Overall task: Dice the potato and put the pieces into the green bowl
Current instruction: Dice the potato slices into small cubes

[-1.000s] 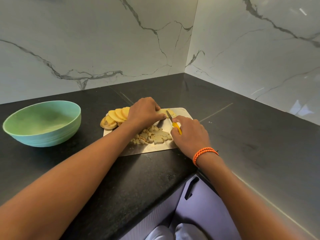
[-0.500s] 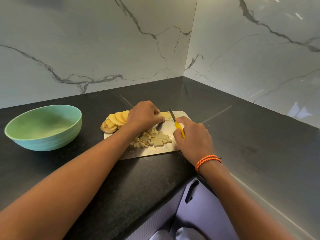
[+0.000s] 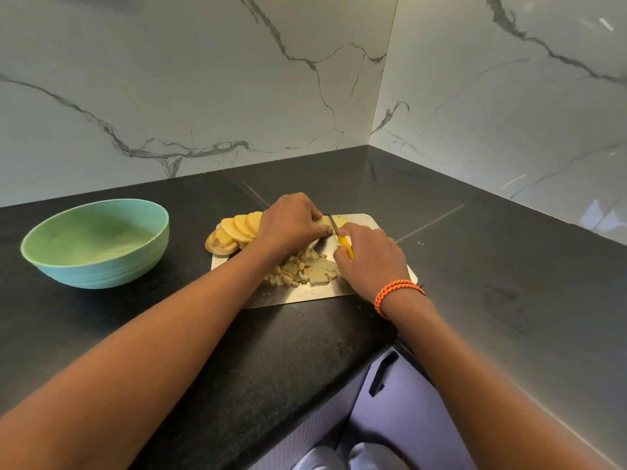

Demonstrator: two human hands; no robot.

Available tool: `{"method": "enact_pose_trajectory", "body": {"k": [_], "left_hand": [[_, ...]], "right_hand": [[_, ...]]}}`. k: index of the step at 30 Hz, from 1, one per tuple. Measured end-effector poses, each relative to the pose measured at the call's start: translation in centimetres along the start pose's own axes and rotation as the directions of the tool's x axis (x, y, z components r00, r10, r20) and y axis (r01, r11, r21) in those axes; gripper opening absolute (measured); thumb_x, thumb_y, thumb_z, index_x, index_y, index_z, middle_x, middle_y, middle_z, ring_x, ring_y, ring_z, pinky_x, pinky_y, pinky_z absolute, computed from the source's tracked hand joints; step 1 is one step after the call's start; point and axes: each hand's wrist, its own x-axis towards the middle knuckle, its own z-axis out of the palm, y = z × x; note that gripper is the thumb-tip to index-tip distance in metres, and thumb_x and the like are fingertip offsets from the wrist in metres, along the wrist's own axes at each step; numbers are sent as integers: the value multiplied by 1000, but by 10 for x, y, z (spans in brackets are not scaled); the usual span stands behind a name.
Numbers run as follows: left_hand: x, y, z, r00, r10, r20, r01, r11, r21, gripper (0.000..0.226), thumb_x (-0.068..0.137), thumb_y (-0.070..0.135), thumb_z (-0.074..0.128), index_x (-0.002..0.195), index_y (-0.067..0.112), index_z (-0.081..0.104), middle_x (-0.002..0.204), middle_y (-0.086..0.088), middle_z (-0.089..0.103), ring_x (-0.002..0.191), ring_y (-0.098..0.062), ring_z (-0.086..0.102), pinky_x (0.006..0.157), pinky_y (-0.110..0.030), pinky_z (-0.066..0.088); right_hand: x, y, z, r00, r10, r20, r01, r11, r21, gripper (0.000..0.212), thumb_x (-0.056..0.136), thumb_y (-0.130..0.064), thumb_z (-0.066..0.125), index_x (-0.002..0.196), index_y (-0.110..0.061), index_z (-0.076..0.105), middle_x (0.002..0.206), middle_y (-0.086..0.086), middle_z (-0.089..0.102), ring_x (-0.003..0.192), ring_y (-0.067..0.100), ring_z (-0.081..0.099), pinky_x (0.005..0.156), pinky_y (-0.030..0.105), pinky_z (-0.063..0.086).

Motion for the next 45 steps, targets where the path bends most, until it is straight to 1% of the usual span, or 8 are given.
{"method": "enact_pose_trajectory", "body": {"k": [5, 9, 17, 22, 25, 33, 38, 45], "left_hand": [[-2, 2, -3, 1000, 17, 3, -17, 1000, -15, 25, 89, 48, 80, 100, 26, 85, 92, 13, 79, 76, -10, 66, 65, -30, 58], [-4, 4, -3, 1000, 4, 9, -4, 1000, -21, 27, 89, 49, 80, 104, 26, 84, 94, 13, 79, 77, -10, 66, 70, -33, 62], [3, -2, -14, 996, -11, 89, 18, 997, -74, 30, 87, 52, 81, 104, 27, 84, 97, 13, 79, 79, -9, 69, 73, -36, 63], [5, -13, -15, 997, -4, 74, 9, 997, -79, 22, 90, 44, 81, 104, 27, 85, 95, 13, 79, 80, -6, 69, 75, -36, 63], [6, -12, -14, 997, 25, 71, -22, 999, -46, 31, 86, 51, 82, 108, 29, 83, 99, 13, 79, 81, -7, 67, 74, -36, 63], [1, -4, -7, 1000, -27, 7, 27, 1000, -3, 18, 83, 45, 83, 91, 29, 86, 90, 16, 79, 73, -6, 68, 67, -34, 63], [-1, -2, -8, 999, -36, 6, 36, 999, -6, 21, 86, 44, 84, 97, 26, 85, 95, 14, 79, 76, -7, 66, 59, -26, 51], [-3, 0, -9, 998, -54, 27, 54, 998, -19, 20, 88, 43, 83, 100, 27, 85, 97, 14, 79, 74, -8, 66, 66, -29, 59]], "right_hand": [[-29, 6, -16, 1000, -4, 20, 4, 1000, 8, 40, 99, -34, 50, 138, -31, 58, 103, 5, 64, 95, 28, 60, 76, 37, 45], [-44, 14, -23, 1000, 5, 3, -5, 1000, -20, 39, 100, -33, 51, 138, -31, 57, 83, -4, 50, 83, 23, 55, 72, 36, 48], [-23, 7, -14, 993, 19, -119, -3, 991, 133, 41, 95, -29, 53, 136, -28, 62, 68, -5, 55, 68, 19, 55, 69, 34, 52], [6, -5, 2, 998, 3, -55, 2, 997, 80, 41, 98, -32, 52, 138, -28, 60, 110, 8, 70, 102, 29, 60, 78, 36, 43], [10, -5, 5, 998, -11, -64, 15, 998, 56, 41, 99, -32, 52, 139, -28, 59, 116, 8, 69, 105, 29, 60, 79, 37, 45], [4, 0, 7, 999, -35, -27, 36, 999, 4, 40, 98, -34, 50, 137, -32, 59, 115, 6, 68, 102, 28, 62, 75, 35, 40], [-24, 7, -6, 999, -31, 16, 31, 999, 24, 40, 99, -37, 50, 137, -33, 58, 105, 4, 67, 93, 24, 61, 75, 36, 50], [-51, 14, -24, 1000, -7, 12, 7, 1000, 15, 39, 100, -36, 51, 138, -32, 57, 89, 0, 62, 83, 20, 58, 71, 38, 53]]}}
